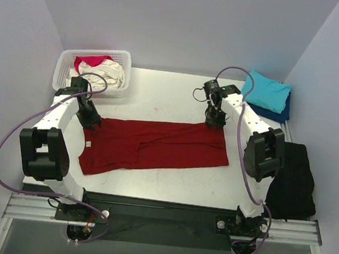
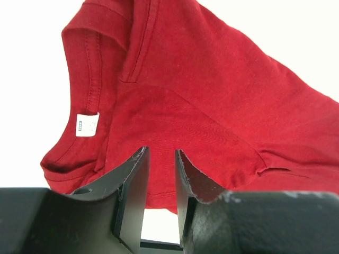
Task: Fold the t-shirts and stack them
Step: Fold the other side of the tshirt into a rectangle, then rotate the tshirt 90 degrees
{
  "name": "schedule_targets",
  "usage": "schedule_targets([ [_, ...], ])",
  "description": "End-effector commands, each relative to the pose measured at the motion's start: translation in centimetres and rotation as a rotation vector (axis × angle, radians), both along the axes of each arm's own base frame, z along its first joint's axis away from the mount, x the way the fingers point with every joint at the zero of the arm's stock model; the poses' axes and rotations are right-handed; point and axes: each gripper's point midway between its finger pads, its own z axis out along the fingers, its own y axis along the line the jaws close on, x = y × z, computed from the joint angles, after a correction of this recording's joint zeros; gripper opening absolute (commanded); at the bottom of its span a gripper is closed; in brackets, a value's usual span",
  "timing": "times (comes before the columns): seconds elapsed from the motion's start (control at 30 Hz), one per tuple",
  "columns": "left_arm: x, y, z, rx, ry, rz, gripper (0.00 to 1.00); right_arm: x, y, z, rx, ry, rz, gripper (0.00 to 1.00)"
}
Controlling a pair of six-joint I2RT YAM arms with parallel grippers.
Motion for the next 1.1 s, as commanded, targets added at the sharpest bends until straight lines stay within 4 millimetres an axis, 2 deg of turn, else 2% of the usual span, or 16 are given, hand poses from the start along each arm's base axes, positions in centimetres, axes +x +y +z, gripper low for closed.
schedule_targets([
  [0.0,-0.7,-0.5,0.1,0.001,0.006,-0.026,0.36,-0.8,1.0,-1.7,0.001,0.106,0.073,0.25],
  [0.2,-1.9,-0.9,-0.9,0.022,0.039,-0.037,0.36,-1.8,2.2,-4.9,0.043,0.218,0.106,0.25],
  [0.3,-2.4,-1.0,-1.0,0.025,0.051,-0.036,0.36,-3.1,1.8,-6.5,0.036,0.272,0.102,0.25],
  [0.4,-3.0,0.0,-1.2,0.085,0.077,-0.008,0.37,-4.9,1.3,-7.7,0.030,0.325,0.079,0.25],
  [0.43,-3.3,0.0,-1.4,0.090,0.088,-0.004,0.37,-6.1,0.9,-8.2,0.020,0.357,0.062,0.25],
  [0.53,-3.6,0.1,-1.8,0.096,0.102,0.003,0.37,-8.0,0.3,-8.6,0.012,0.395,0.031,0.25],
  [0.57,-3.6,0.1,-1.9,0.097,0.100,0.000,0.37,-9.4,-0.2,-9.1,-0.001,0.430,0.007,0.25],
  [0.63,-3.6,0.0,-2.1,0.097,0.105,0.001,0.36,-10.6,-0.7,-9.0,-0.006,0.443,-0.007,0.25],
  [0.67,-3.6,-0.1,-2.2,0.097,0.105,-0.002,0.37,-12.0,-1.2,-9.4,-0.020,0.476,-0.016,0.24],
  [0.83,-3.3,-0.4,-2.5,0.102,0.110,-0.017,0.37,-15.2,-2.2,-9.0,-0.040,0.504,-0.024,0.24],
  [0.87,-3.1,-1.3,-2.5,0.105,0.106,-0.046,0.37,-15.7,-2.4,-9.0,-0.046,0.506,-0.023,0.24],
  [0.9,-3.2,-1.5,-2.7,0.107,0.110,-0.052,0.37,-16.8,-2.7,-9.2,-0.057,0.526,-0.028,0.24],
  [1.07,-3.2,-3.0,-4.2,0.134,0.140,-0.090,0.37,-19.9,-2.5,-9.1,-0.078,0.543,-0.010,0.24],
])
